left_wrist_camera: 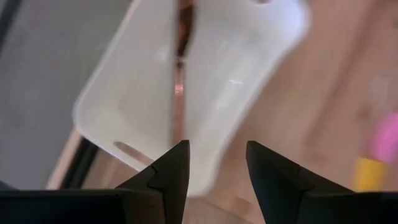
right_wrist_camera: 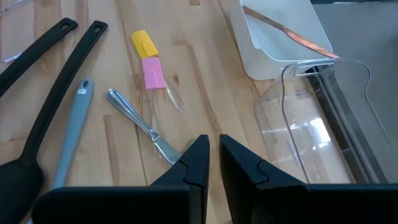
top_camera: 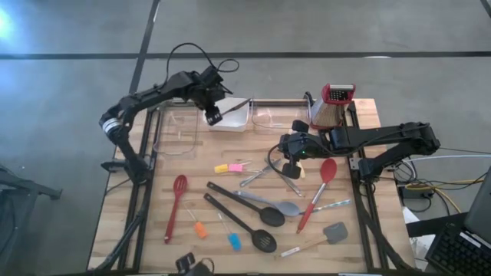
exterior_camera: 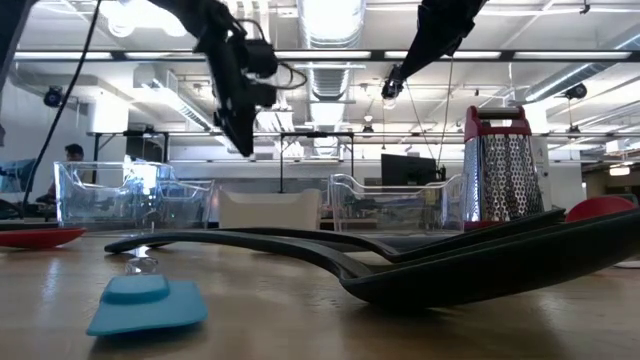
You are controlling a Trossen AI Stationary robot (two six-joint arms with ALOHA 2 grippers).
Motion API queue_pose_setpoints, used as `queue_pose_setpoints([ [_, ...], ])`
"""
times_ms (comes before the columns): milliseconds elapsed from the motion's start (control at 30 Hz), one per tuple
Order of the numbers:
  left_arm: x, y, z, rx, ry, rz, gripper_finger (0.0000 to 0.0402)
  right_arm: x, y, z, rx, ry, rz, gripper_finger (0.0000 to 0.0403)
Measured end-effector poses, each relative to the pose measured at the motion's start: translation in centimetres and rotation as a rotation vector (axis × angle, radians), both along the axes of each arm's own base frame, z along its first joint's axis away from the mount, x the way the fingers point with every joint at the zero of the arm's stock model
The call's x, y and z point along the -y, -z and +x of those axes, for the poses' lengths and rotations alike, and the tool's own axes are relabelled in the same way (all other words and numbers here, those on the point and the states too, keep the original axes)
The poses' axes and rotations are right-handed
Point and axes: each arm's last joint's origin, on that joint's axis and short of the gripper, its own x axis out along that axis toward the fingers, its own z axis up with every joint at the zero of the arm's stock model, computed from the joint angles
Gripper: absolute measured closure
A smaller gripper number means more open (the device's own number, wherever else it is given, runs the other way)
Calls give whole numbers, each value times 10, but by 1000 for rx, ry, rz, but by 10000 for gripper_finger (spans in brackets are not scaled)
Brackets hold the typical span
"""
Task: Pick & Place Kitchen Items
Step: Put the orange spatula into the left transparent bin
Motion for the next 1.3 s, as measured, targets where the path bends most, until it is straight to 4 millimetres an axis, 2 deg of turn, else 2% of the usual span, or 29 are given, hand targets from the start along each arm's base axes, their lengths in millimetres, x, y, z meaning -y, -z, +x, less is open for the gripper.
queue_pose_setpoints([
  [200, 48, -22, -6, 37, 105, -65, 239, 0, 0, 0, 0, 0, 0, 369],
  [533, 138, -62, -17, 170, 292, -55, 238, 0, 0, 0, 0, 0, 0, 369],
  [767, 196, -77, -27, 237, 448, -92, 238, 0, 0, 0, 0, 0, 0, 369],
  [933, 239, -77, -29, 230, 564, -125, 239, 0, 0, 0, 0, 0, 0, 369],
  [1033, 262, -70, -33, 198, 607, -101, 239, 0, 0, 0, 0, 0, 0, 369],
  [1167, 287, -52, -40, 138, 640, -70, 239, 0, 0, 0, 0, 0, 0, 369],
  [1300, 304, -28, -45, 90, 647, -101, 238, 0, 0, 0, 1, 0, 0, 369],
])
